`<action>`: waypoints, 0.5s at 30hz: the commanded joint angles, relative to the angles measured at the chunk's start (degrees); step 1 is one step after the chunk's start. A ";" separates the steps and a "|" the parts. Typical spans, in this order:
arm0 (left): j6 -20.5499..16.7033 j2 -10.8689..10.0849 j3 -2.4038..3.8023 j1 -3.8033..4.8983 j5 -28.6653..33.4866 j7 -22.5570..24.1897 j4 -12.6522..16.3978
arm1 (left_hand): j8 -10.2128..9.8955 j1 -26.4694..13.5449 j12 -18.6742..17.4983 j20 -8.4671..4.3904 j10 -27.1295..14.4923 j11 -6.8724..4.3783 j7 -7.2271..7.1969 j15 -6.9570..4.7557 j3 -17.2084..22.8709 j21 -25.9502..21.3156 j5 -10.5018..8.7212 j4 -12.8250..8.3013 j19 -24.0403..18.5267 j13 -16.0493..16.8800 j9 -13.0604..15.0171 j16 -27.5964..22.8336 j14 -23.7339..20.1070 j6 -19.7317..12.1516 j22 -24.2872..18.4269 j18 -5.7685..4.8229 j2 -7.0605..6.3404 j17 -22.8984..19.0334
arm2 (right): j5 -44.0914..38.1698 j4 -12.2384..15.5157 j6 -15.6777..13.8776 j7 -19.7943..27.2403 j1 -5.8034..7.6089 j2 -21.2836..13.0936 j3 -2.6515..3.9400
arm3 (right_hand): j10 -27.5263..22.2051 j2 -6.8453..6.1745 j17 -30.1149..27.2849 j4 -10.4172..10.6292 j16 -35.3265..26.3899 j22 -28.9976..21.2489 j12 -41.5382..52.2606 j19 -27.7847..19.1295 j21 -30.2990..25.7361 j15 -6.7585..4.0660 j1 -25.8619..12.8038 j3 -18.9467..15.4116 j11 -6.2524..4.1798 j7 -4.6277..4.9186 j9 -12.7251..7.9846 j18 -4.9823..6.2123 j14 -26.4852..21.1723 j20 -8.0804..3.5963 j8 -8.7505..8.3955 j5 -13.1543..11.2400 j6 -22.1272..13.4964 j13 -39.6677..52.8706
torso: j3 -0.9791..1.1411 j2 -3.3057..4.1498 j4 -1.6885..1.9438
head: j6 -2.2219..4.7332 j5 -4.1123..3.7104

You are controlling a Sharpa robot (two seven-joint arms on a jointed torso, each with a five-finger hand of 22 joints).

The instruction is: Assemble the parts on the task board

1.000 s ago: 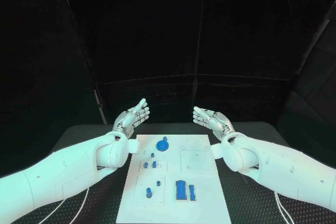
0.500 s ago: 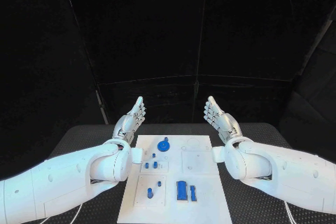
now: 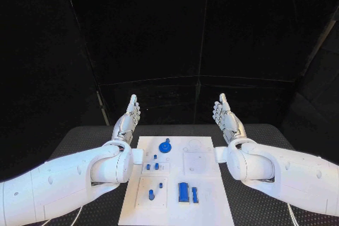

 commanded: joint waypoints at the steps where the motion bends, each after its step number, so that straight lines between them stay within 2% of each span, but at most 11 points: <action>1: -0.86 0.00 0.06 0.14 -0.77 1.31 0.12 | -0.23 -3.96 -0.22 -0.24 -2.90 0.00 0.00 -0.02 -0.33 -0.28 -0.22 0.01 -1.83 -0.07 -0.08 -0.40 -2.59 -2.64 -0.62 -1.23 -0.01 -0.10 | 0.38 0.16 -0.88 1.08 0.14 0.00 0.03 | -3.06 -0.02 -0.06 -0.06 -0.27 -0.09 -0.21 -2.43 -0.58 0.01 -4.39 0.26 -0.01 -0.06 -0.08 -1.27 -3.05 -0.18 -0.23 -0.37 -2.84 -0.08 | 0.00 0.00 -0.01 | -0.01 -0.01; 2: -0.86 0.00 0.06 0.14 -0.77 1.31 0.12 | -0.23 -4.33 -0.22 -0.24 -3.18 0.00 0.00 -0.02 -0.33 -0.28 -0.22 0.01 -5.91 -0.07 -0.08 -0.40 -2.80 -2.91 -0.62 -1.23 -0.01 -0.10 | 0.38 0.16 -0.88 1.08 0.14 0.00 0.03 | -3.35 -0.02 -0.06 -0.06 -0.27 -0.09 -0.21 -2.59 -0.58 0.01 -4.76 0.26 -0.01 -0.06 -0.08 -1.27 -3.32 -0.18 -0.23 -0.37 -3.11 -0.08 | 0.00 0.00 -0.01 | -0.01 -0.01; 9: -0.86 0.00 0.06 0.14 -0.77 1.31 0.12 | -0.23 -6.45 -0.22 -0.24 -4.59 0.00 0.00 -0.02 -0.33 -0.28 -0.22 0.01 -5.91 -0.07 -0.08 -0.40 -4.12 -4.26 -0.62 -1.23 -0.01 -0.10 | 0.38 0.16 -0.88 1.08 0.14 0.00 0.03 | -4.96 -0.02 -0.06 -0.06 -0.27 -0.09 -0.21 -3.72 -0.58 0.01 -7.17 0.26 -0.01 -0.06 -0.08 -1.27 -4.94 -0.18 -0.23 -0.37 -4.58 -0.08 | 0.00 0.00 -0.01 | -0.01 -0.01; 10: -0.86 0.00 0.06 0.14 -0.77 1.31 0.12 | -0.23 -7.06 -0.22 -0.24 -5.06 0.00 0.00 -0.02 -0.33 -0.28 -0.22 0.01 -5.91 -0.07 -0.08 -0.40 -8.37 -8.70 -0.62 -1.23 -0.01 -0.10 | 0.38 0.16 -0.88 1.08 0.14 0.00 0.03 | -5.05 -0.02 -0.06 -0.06 -0.27 -0.09 -0.21 -7.81 -0.58 0.01 -7.33 0.26 -0.01 -0.06 -0.08 -1.27 -5.01 -0.18 -0.23 -0.37 -4.66 -0.08 | 0.00 0.00 -0.01 | -0.01 -0.01; 11: -0.86 0.00 0.06 0.14 -0.77 1.31 0.12 | -0.23 -8.13 -0.22 -0.24 -9.25 0.00 0.00 -0.02 -0.33 -0.28 -0.22 0.01 -5.91 -0.07 -0.08 -0.40 -8.37 -8.70 -0.62 -1.23 -0.01 -0.10 | 0.38 0.16 -0.88 1.08 0.14 0.00 0.03 | -5.26 -0.02 -0.06 -0.06 -0.27 -0.09 -0.21 -7.81 -0.58 0.01 -7.56 0.26 -0.01 -0.06 -0.08 -1.27 -5.23 -0.18 -0.23 -0.37 -4.78 -0.08 | 0.00 0.00 -0.01 | -0.01 -0.01; 12: -0.86 0.00 0.06 0.14 -0.77 1.31 0.12 | -0.23 -12.84 -0.22 -0.24 -9.25 0.00 0.00 -0.02 -0.33 -0.28 -0.22 0.01 -5.91 -0.07 -0.08 -0.40 -8.37 -8.70 -0.62 -1.23 -0.01 -0.10 | 0.38 0.16 -0.88 1.08 0.14 0.00 0.03 | -5.40 -0.02 -0.06 -0.06 -0.27 -0.09 -0.21 -7.81 -0.58 0.01 -7.86 0.26 -0.01 -0.06 -0.08 -1.27 -5.33 -0.18 -0.23 -0.37 -5.01 -0.08 | 0.00 0.00 -0.01 | -0.01 -0.01; 13: -0.86 0.00 0.06 0.14 -0.77 1.31 0.12 | -0.23 -12.84 -0.22 -0.24 -9.25 0.00 0.00 -0.02 -0.33 -0.28 -0.22 0.01 -5.91 -0.07 -0.08 -0.40 -8.37 -8.70 -0.62 -1.23 -0.01 -0.10 | 0.38 0.16 -0.88 1.08 0.14 0.00 0.03 | -5.59 -0.02 -0.06 -0.06 -0.27 -0.09 -0.21 -7.81 -0.58 0.01 -8.11 0.26 -0.01 -0.06 -0.08 -1.27 -5.53 -0.18 -0.23 -0.37 -9.13 -0.08 | 0.00 0.00 -0.01 | -0.01 -0.01; 14: -0.86 0.00 0.06 0.14 -0.77 1.31 0.12 | -0.23 -12.84 -0.22 -0.24 -9.25 0.00 0.00 -0.02 -0.33 -0.28 -0.22 0.01 -5.91 -0.07 -0.08 -0.40 -8.37 -8.70 -0.62 -1.23 -0.01 -0.10 | 0.38 0.16 -0.88 1.08 0.14 0.00 0.03 | -5.76 -0.02 -0.06 -0.06 -0.27 -0.09 -0.21 -7.81 -0.58 0.01 -8.12 0.26 -0.01 -0.06 -0.08 -1.27 -5.61 -0.18 -0.23 -0.37 -9.13 -0.08 | 0.00 0.00 -0.01 | -0.01 -0.01; 15: -0.86 0.00 0.06 0.14 -0.77 1.31 0.12 | -0.23 -12.84 -0.22 -0.24 -9.25 0.00 0.00 -0.02 -0.33 -0.28 -0.22 0.01 -5.91 -0.07 -0.08 -0.40 -8.37 -8.70 -0.62 -1.23 -0.01 -0.10 | 0.38 0.16 -0.88 1.08 0.14 0.00 0.03 | -9.89 -0.02 -0.06 -0.06 -0.27 -0.09 -0.21 -7.81 -0.58 0.01 -8.60 0.26 -0.01 -0.06 -0.08 -1.27 -9.79 -0.18 -0.23 -0.37 -9.13 -0.08 | 0.00 0.00 -0.01 | -0.01 -0.01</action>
